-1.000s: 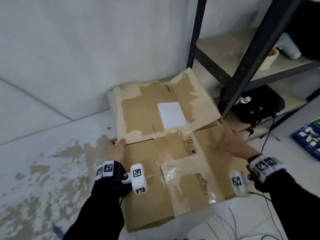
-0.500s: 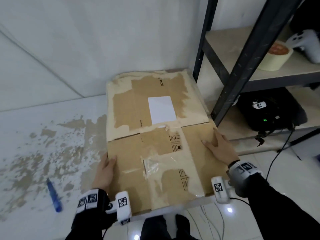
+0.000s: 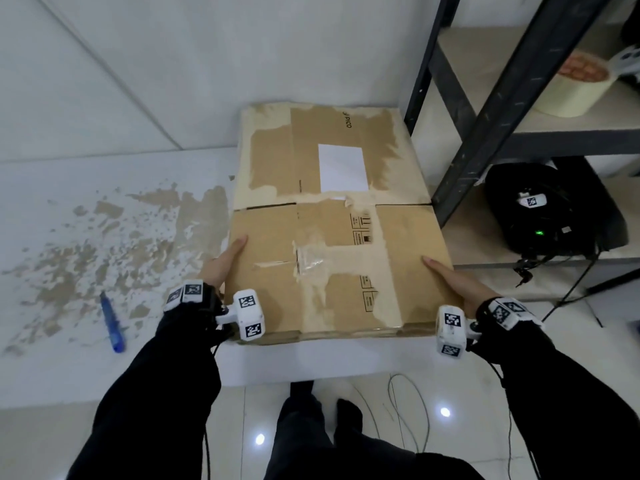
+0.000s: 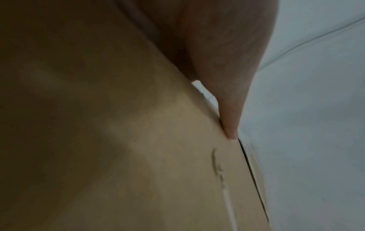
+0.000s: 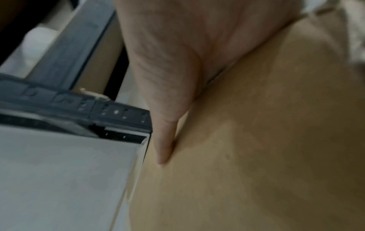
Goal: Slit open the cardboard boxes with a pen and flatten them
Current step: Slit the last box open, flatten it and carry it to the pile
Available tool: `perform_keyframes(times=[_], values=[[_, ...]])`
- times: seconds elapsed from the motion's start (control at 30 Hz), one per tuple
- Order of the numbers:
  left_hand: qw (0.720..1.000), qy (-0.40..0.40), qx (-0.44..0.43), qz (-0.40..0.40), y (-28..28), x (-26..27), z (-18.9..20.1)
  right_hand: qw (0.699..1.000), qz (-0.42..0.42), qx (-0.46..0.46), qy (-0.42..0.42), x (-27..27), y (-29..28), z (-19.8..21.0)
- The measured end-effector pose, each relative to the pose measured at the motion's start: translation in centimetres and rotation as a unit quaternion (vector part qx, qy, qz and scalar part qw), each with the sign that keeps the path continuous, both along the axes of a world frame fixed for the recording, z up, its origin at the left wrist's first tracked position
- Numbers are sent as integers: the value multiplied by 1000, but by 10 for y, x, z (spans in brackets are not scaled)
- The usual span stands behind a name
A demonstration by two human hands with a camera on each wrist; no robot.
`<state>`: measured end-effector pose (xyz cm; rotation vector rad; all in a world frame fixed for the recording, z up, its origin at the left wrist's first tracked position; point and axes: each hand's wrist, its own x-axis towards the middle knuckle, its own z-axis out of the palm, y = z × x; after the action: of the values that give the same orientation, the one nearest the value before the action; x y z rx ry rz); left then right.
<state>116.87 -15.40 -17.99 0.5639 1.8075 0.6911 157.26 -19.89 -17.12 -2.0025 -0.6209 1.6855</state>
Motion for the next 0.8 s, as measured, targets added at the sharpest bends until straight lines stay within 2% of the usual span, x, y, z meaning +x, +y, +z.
perform_keyframes(times=[0.07, 0.2, 0.33, 0.47, 0.63, 0.8], values=[[998, -44, 32, -16, -10, 18, 26, 1000, -3, -7, 6, -1, -1, 0], [995, -78, 62, -12, -16, 26, 28, 1000, -3, 7, 13, -6, -4, 5], [997, -73, 38, -6, -13, 8, 25, 1000, 6, 15, 18, -13, -15, 4], [995, -101, 8, -5, -11, -3, 22, 1000, -18, 23, -8, -18, -19, -2], [994, -107, -1, -20, -9, -1, 25, 999, -18, -17, 33, -16, -8, 13], [993, -116, 4, -11, -11, 3, 24, 997, -56, 0, 57, -26, -3, 19]])
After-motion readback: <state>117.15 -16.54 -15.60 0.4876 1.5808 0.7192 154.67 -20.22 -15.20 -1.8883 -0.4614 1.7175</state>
